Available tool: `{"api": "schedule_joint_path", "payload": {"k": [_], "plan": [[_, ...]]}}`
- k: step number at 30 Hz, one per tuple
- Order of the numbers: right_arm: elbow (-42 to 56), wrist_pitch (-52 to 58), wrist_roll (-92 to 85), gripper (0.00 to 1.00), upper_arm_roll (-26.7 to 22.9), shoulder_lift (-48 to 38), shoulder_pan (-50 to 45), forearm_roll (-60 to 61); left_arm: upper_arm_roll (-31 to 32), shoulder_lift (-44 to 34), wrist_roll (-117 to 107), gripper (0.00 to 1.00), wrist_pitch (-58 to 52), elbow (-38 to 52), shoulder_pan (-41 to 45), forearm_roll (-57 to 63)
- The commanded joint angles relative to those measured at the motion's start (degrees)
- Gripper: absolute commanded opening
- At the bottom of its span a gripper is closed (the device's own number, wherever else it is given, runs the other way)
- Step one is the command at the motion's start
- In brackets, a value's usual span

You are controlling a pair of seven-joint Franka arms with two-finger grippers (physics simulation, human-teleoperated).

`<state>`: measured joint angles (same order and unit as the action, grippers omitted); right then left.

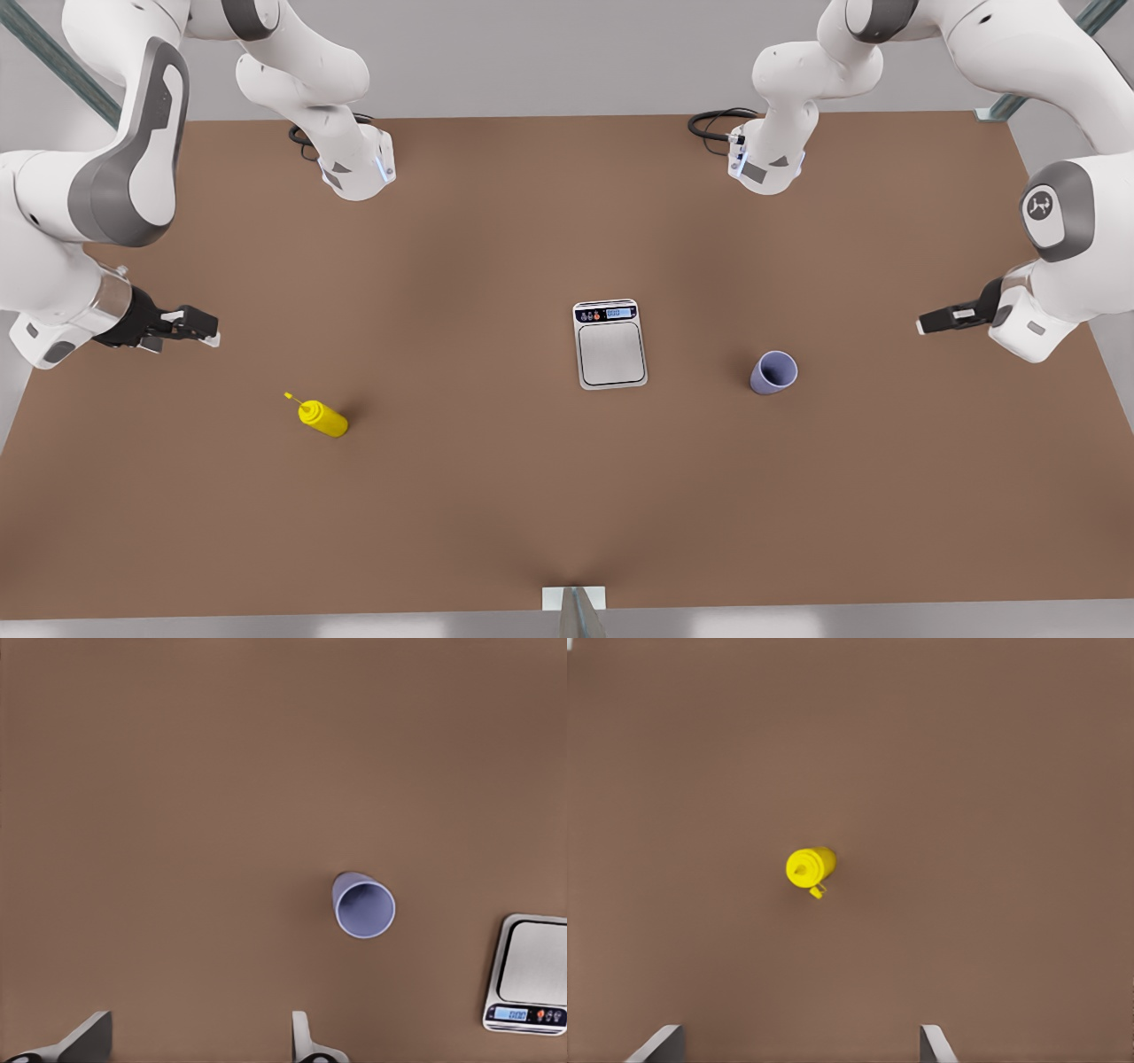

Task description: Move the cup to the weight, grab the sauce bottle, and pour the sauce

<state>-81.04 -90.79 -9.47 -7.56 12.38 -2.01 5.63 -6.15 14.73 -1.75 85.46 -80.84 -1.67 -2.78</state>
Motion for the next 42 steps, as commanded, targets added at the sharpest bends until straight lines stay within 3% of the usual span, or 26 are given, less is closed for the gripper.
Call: {"api": "schedule_joint_path", "payload": {"k": [1,10,14,18,20,25,29,31,36,42], "plan": [[0.01,0.0,-0.02,1.0,0.0,0.01,-0.01,0.0,0.08,0.04,-0.01,1.0,-0.11,-0.02,0.52,2.69],[-0.17,-0.09,-3.96,1.0,0.0,0.89,0.16,-0.09,-0.01,1.09,-0.62,1.0,1.37,-3.44,2.9,0.14],[-0.7,-2.37,-25.85,1.0,-0.09,2.74,2.36,-0.09,1.14,-2.42,0.96,1.0,14.73,-16.18,6.32,0.32],[-1.49,-2.99,-26.03,1.0,-0.09,3.35,2.45,-0.44,1.22,0.3,1.05,1.0,23.79,-22.69,6.59,-0.38],[-1.49,-2.99,-25.86,1.0,-0.18,3.53,2.71,-0.44,1.22,-1.02,1.05,1.0,33.72,-30.95,7.03,-0.38],[-1.49,-2.99,-25.68,1.0,-0.18,4.23,2.71,-0.44,1.22,1.7,-1.5,1.0,40.93,-31.83,10.19,-2.93],[-2.1,-3.08,-26.38,1.0,-0.18,4.32,3.59,-0.53,1.22,5.31,-2.56,0.93,44.97,-32.71,11.6,-3.55],[-2.8,-4.65,-35.6,1.0,-0.18,5.55,4.47,-0.35,1.22,5.05,-2.56,0.93,46.38,-34.55,11.51,-3.55],[-10.54,-12.65,-68.65,1.0,-0.09,5.9,10.45,6.5,1.05,6.89,-3.17,0.63,47.35,-35.7,11.6,-3.81],[-11.77,-13.45,-91.58,1.0,-0.09,11.61,16.07,17.57,0.96,9.88,-5.46,0.57,49.72,-35.7,13.09,-3.81]]}}
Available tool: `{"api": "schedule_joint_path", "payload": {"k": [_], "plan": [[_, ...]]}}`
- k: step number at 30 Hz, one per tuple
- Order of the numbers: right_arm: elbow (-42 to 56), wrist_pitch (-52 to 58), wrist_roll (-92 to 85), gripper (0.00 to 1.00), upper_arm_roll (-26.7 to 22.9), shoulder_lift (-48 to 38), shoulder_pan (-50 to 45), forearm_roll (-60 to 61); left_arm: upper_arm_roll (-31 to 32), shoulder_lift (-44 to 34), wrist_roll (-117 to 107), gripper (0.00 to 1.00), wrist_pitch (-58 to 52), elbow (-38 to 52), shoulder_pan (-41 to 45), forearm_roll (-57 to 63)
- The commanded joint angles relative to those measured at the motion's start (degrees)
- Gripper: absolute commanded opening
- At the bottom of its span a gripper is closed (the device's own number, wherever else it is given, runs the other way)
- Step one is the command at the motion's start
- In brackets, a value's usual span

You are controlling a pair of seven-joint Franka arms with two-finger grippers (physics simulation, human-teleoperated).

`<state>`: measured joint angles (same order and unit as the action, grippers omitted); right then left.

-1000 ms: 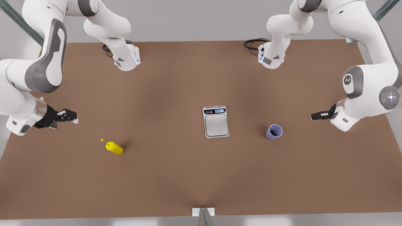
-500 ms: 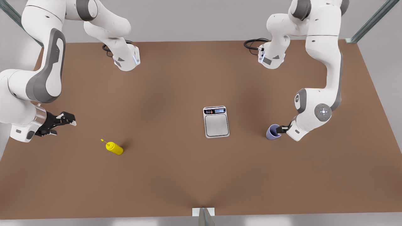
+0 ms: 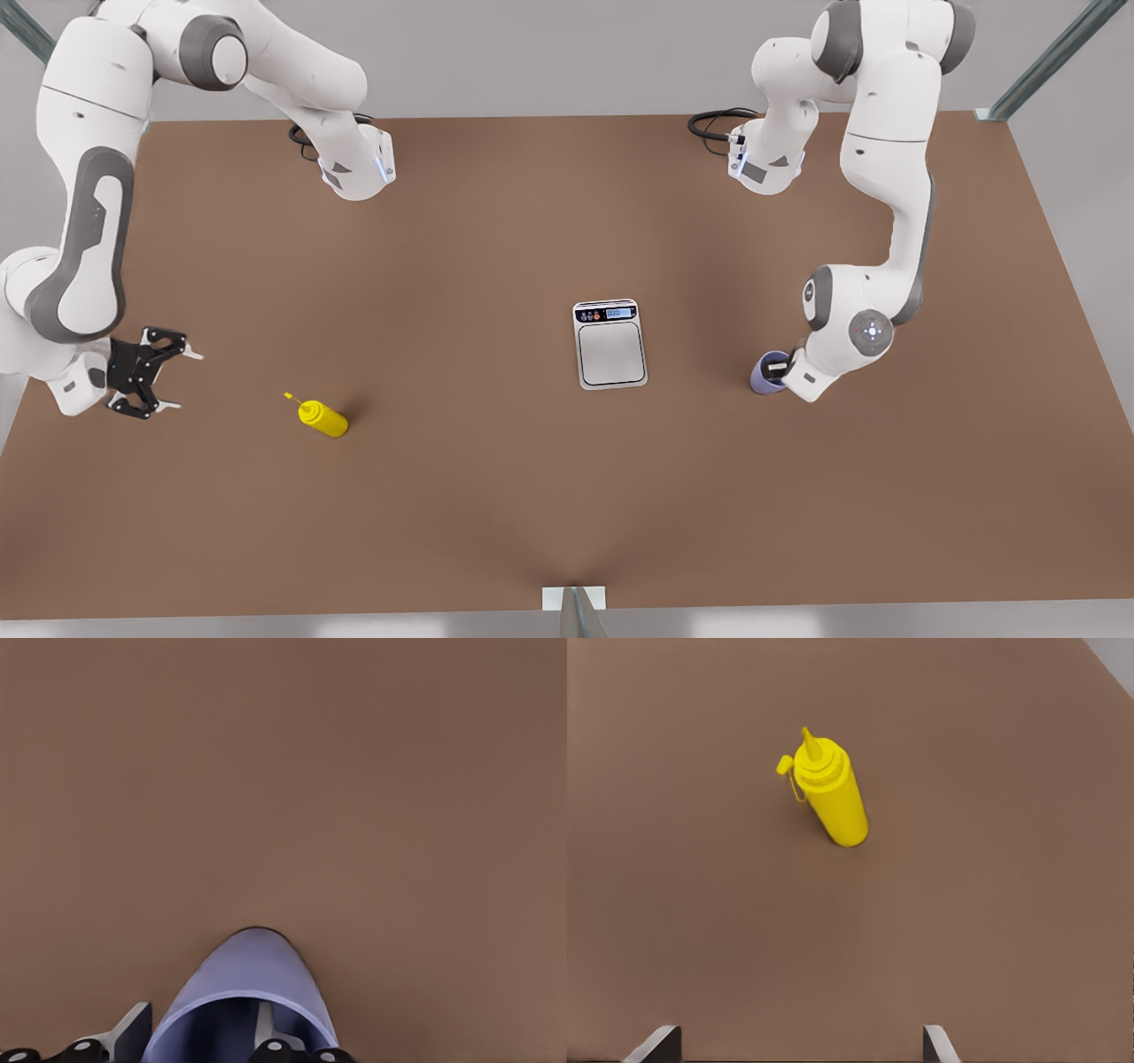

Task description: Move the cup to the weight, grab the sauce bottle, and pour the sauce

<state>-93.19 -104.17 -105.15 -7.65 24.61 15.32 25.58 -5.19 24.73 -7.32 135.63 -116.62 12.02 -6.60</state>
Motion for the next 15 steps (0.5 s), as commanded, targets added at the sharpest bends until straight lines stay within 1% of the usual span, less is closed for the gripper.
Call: {"api": "schedule_joint_path", "payload": {"k": [1,2,3,4,6,8,12,15], "plan": [[-0.41,0.02,-2.5,1.0,0.0,0.35,0.24,1.57,0.0,0.05,-0.15,0.57,0.07,-0.01,0.1,0.01],[-0.94,0.46,-9.89,1.0,0.0,2.02,1.82,6.49,0.0,0.32,-0.41,0.53,0.16,-0.01,0.1,0.01],[-1.56,0.63,-15.51,1.0,0.0,3.77,3.31,11.07,0.0,0.23,-0.5,0.38,0.07,0.08,0.1,0.01],[-2.0,0.72,-20.69,1.0,0.0,6.14,4.36,15.71,-0.09,0.58,-0.5,0.34,0.16,0.08,0.02,0.01],[-2.88,2.48,-22.9,1.0,0.0,10.63,4.81,24.25,-0.09,0.76,-0.5,0.33,0.51,0.08,0.1,0.01],[-3.05,4.67,-23.87,1.0,0.09,15.02,4.81,30.32,-0.18,0.84,-0.5,0.21,0.6,0.08,0.1,0.01],[-2.53,6.08,-28.44,1.0,0.27,19.42,4.99,36.29,-0.26,0.58,-0.41,0.21,0.6,0.08,0.1,0.36],[-1.91,5.99,-28.88,1.0,0.97,20.91,4.11,39.99,-0.26,0.49,-0.33,0.21,1.13,0.08,0.1,0.36]]}}
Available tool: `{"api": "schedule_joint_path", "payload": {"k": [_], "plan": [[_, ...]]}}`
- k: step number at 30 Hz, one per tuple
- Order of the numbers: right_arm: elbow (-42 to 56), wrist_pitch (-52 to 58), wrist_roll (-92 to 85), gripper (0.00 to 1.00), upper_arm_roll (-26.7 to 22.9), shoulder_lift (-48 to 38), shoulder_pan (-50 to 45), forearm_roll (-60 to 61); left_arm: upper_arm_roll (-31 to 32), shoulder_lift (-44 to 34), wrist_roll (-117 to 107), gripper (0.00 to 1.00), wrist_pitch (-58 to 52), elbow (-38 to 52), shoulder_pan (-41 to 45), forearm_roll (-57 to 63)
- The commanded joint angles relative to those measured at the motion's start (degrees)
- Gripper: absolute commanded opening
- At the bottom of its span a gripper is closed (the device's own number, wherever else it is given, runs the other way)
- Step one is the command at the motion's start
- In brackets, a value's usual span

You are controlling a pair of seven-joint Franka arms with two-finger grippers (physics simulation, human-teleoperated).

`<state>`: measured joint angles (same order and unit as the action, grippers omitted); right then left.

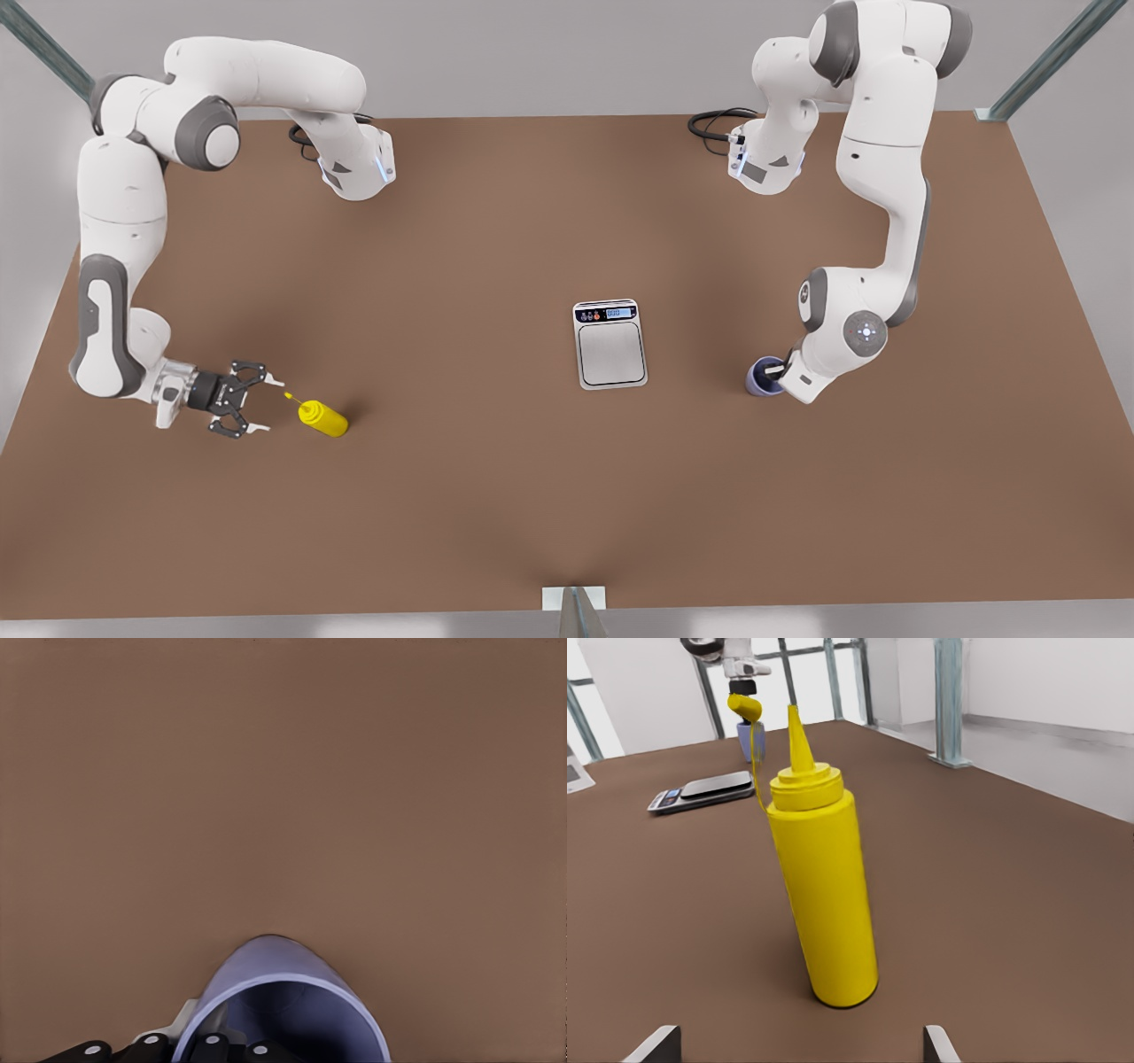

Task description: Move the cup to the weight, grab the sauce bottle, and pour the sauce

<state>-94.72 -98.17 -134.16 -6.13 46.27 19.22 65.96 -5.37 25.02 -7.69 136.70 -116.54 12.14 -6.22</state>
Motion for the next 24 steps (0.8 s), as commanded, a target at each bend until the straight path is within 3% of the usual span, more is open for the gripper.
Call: {"api": "schedule_joint_path", "payload": {"k": [1,5,13,24], "plan": [[0.06,0.0,-0.05,1.0,0.33,0.22,0.03,0.31,0.01,-0.06,0.05,0.21,-0.03,0.0,-0.01,-0.11],[0.85,-0.79,-0.93,1.0,3.58,2.86,-0.23,2.95,0.01,-0.14,-0.22,0.21,0.05,0.0,-0.01,-0.29],[3.84,-0.79,-0.4,1.0,3.93,4.88,-2.61,5.5,1.33,-1.02,-2.76,0.21,-0.03,0.35,0.87,-1.43],[6.39,-1.41,-0.49,1.0,3.93,7.7,-6.65,10.95,1.77,-1.81,-16.64,0.21,-0.56,3.25,11.32,-5.56]]}}
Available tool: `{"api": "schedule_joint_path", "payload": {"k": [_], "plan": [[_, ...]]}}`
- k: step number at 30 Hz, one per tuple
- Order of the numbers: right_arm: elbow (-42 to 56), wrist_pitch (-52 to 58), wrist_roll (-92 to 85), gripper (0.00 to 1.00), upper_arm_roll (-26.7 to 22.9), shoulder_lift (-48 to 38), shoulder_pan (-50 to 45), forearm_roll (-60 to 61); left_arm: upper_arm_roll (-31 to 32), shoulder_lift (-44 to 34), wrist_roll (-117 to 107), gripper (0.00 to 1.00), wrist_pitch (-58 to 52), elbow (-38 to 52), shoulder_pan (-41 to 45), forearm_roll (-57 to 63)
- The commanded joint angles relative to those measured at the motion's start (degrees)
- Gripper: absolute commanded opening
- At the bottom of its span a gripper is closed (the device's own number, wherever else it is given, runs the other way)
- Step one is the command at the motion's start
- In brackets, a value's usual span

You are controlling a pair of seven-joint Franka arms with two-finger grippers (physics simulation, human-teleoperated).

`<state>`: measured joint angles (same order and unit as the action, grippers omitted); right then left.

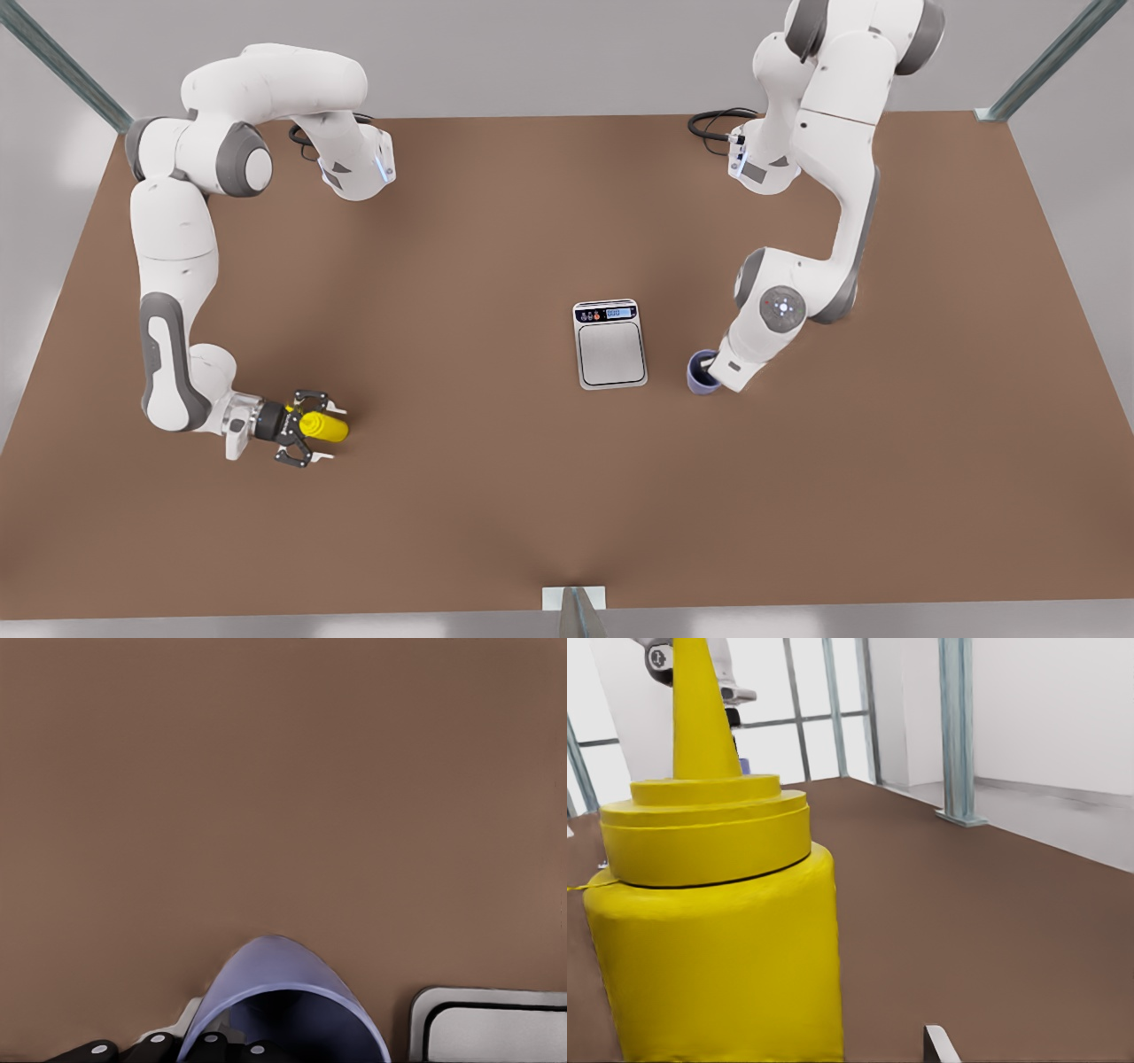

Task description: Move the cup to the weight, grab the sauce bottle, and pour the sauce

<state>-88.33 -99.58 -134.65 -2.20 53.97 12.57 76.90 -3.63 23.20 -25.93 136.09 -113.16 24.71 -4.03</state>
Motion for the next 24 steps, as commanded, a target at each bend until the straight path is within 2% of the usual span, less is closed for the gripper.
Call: {"api": "schedule_joint_path", "payload": {"k": [1,3,4,12,15,16,21,23,24], "plan": [[0.0,0.0,0.0,1.0,0.0,0.0,0.0,0.0,0.02,0.01,-0.26,0.21,0.05,0.05,0.51,-7.75],[0.0,0.0,0.0,0.65,0.0,0.0,0.0,0.18,0.72,-0.17,-2.54,0.21,0.23,0.4,2.0,-7.75],[0.0,0.0,0.0,0.61,0.0,0.0,0.0,0.18,0.81,-0.17,-4.04,0.21,0.32,0.58,2.97,-7.75],[0.0,0.09,-0.09,0.54,0.0,0.0,0.09,0.18,0.9,1.41,-15.91,0.21,0.23,4.35,11.76,-7.75],[0.09,0.17,0.09,0.54,0.0,-0.09,0.09,0.35,0.9,5.19,-17.93,0.21,0.58,7.61,13.08,-7.66],[0.18,0.26,0.26,0.54,0.0,-0.18,0.18,0.35,0.9,5.81,-18.1,0.33,0.67,8.31,13.08,-7.66],[0.97,0.0,4.91,0.54,-0.09,-2.81,-0.35,0.26,0.99,6.95,-18.9,0.38,0.67,9.19,14.05,-7.75],[0.53,-4.04,11.6,0.54,-0.53,-6.5,-3.78,-0.53,0.99,7.39,-18.81,0.61,0.67,9.28,14.57,-7.57],[0.53,-5.54,14.32,0.54,-0.7,-7.65,-5.45,-0.53,0.99,7.48,-18.81,0.65,0.67,9.28,14.49,-7.57]]}}
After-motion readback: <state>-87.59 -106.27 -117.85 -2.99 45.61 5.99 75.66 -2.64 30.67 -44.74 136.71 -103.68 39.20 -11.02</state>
